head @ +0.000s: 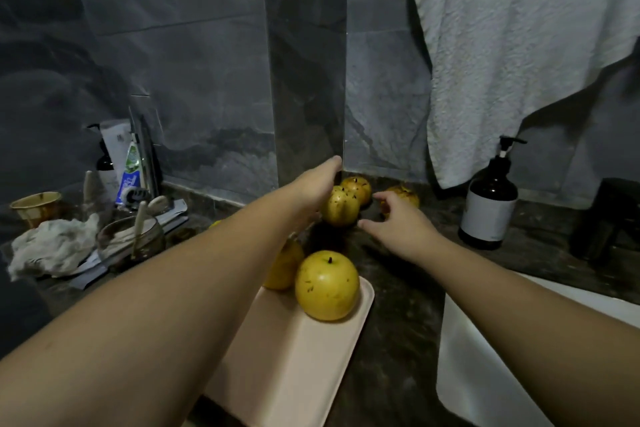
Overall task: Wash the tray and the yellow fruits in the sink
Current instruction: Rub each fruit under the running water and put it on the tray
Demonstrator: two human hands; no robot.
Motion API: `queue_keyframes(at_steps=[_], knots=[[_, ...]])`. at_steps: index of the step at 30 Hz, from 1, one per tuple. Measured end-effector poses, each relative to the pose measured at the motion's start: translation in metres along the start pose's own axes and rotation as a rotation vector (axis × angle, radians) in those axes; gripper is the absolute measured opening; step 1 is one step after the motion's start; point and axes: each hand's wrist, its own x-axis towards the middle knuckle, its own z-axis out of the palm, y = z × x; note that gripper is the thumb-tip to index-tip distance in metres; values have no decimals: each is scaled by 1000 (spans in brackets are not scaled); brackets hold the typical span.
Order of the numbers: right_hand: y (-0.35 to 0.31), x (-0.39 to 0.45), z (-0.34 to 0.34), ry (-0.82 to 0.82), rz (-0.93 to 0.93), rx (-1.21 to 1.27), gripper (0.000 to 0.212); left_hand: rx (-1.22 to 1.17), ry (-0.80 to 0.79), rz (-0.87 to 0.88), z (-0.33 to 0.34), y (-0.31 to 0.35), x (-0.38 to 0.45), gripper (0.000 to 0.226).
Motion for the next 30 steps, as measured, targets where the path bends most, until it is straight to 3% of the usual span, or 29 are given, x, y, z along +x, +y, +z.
queue_keyframes(at_steps=[4,7,12,16,19,24,30], knots=[[5,31,26,-39,51,-40,88,75,-2,-148,5,-7,35,38],[8,49,40,-66,113,-64,95,145,14,-176,12,-13,56,54],[5,64,53,-51,97,-107,59,95,-29,-190,17,-22,78,52],[5,53,48,6,46,-18,63,69,1,-156,17,-27,78,42],[4,35,27,66,-2,25,83,43,-28,-150,19,-19,62,39],[10,-19,-38,138,-90,-86,81,24,-163,-93,57,8,9,54],[46,-104,-121,235,-139,-273,80,-69,-333,24,138,19,-58,54]])
